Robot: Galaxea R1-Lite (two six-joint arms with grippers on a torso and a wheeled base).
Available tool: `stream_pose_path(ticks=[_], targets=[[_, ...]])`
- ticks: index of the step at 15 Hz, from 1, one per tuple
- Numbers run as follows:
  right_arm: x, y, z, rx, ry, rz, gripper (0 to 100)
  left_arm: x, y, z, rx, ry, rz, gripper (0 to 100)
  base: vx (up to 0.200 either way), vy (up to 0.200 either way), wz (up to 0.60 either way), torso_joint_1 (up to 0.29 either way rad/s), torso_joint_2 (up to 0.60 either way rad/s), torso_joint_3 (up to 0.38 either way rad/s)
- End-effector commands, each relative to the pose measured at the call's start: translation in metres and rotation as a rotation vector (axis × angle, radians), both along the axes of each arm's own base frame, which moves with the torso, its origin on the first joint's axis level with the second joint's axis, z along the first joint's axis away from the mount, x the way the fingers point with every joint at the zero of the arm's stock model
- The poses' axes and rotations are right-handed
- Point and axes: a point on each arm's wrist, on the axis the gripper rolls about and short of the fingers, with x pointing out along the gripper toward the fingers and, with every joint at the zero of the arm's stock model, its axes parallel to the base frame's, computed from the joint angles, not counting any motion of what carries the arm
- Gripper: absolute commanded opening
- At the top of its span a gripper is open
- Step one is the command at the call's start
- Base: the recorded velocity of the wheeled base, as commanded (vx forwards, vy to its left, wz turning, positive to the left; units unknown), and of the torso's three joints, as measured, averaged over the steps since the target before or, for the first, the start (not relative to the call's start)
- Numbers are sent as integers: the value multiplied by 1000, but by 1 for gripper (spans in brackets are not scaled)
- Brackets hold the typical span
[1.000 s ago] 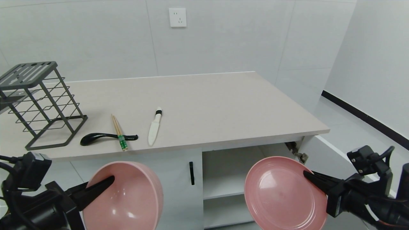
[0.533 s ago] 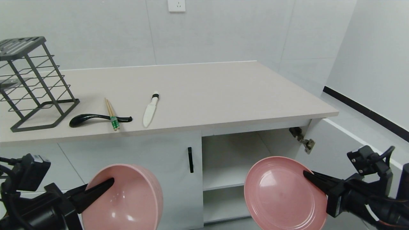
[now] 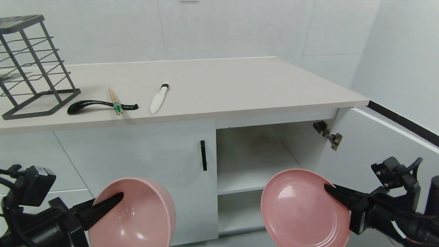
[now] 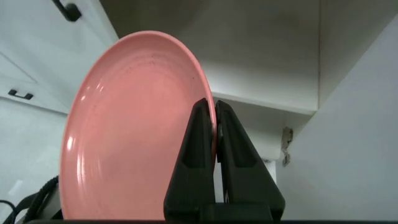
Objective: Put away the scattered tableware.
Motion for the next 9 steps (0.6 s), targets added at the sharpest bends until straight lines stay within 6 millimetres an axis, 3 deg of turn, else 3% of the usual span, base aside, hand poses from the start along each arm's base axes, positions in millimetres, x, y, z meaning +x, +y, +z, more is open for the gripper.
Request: stream_pose_path(ticks=[1,5,9], targets=[[0,1,1,2,-5,6,0,0,0,0,0,2,1,0,0,0,0,-232,339,124],[-2,2,1,22,3,9,0,-2,-5,-4,7,38,-43,0,0,0,0,-63,254,77],[4,4,-6,-2,29,-19,0,-8,-6,-2,6,25,-67,0,0,0,0,-5,46,19]])
